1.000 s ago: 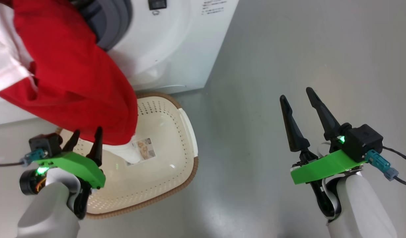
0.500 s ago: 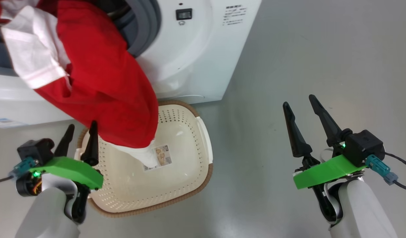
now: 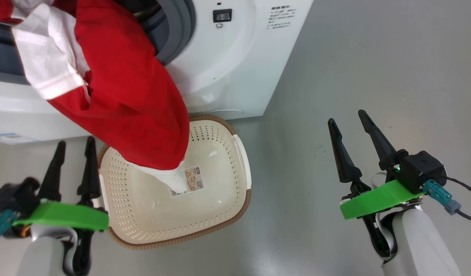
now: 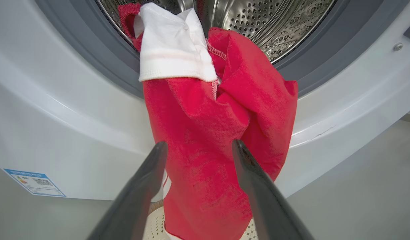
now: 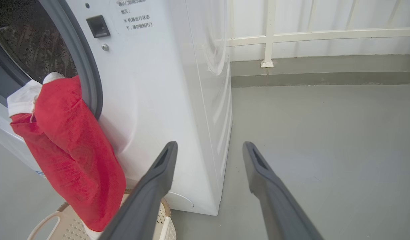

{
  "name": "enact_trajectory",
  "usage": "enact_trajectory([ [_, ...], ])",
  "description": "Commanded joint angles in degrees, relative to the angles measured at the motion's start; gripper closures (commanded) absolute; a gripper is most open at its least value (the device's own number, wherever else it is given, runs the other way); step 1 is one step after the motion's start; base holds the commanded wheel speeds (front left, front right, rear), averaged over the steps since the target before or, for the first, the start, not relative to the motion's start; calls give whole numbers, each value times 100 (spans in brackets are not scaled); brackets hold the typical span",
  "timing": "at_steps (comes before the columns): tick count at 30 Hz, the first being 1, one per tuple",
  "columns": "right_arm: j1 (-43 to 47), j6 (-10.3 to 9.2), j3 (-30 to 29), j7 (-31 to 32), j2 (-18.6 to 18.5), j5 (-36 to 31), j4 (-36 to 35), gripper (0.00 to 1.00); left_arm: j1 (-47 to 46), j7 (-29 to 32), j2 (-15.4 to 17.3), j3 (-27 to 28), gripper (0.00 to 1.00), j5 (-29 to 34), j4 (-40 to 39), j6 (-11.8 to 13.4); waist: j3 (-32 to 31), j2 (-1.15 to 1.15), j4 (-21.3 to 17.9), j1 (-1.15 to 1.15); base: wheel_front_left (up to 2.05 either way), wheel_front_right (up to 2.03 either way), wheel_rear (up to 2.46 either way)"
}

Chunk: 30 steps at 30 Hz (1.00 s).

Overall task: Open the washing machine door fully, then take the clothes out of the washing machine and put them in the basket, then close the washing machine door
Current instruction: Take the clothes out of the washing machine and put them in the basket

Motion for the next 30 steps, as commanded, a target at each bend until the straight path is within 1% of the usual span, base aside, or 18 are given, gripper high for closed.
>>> enact_trajectory([
  [1, 110, 9, 155, -68, 37, -75, -135, 0, 189, -53, 133, 279, 0, 77, -304, -16, -3, 0, -5, 0, 0, 0, 0],
  [4, 111, 9, 168, -68, 37, -67, -127, 0, 477, -53, 82, 474, 0, 142, -743, -16, -12, 0, -18, 0, 0, 0, 0],
  [8, 103, 9, 177, -68, 37, -54, -122, 0, 804, -53, 29, 582, 0, 237, -1209, -16, -5, 0, -43, 0, 0, 0, 0],
  [15, 102, 9, 174, -68, 37, -55, -113, 0, 986, -53, -37, 647, 0, 260, -1558, -16, 5, 0, -57, 0, 0, 0, 0],
  [22, 113, 9, 187, -68, 37, -47, -109, 0, 880, -53, -24, 561, 0, 214, -1458, -16, -8, 0, -60, 0, 0, 0, 0],
  [30, 90, 9, 221, -68, 37, -45, -100, 0, 132, -53, 143, 227, 0, -85, -722, -16, 39, 0, -31, 0, 0, 0, 0],
])
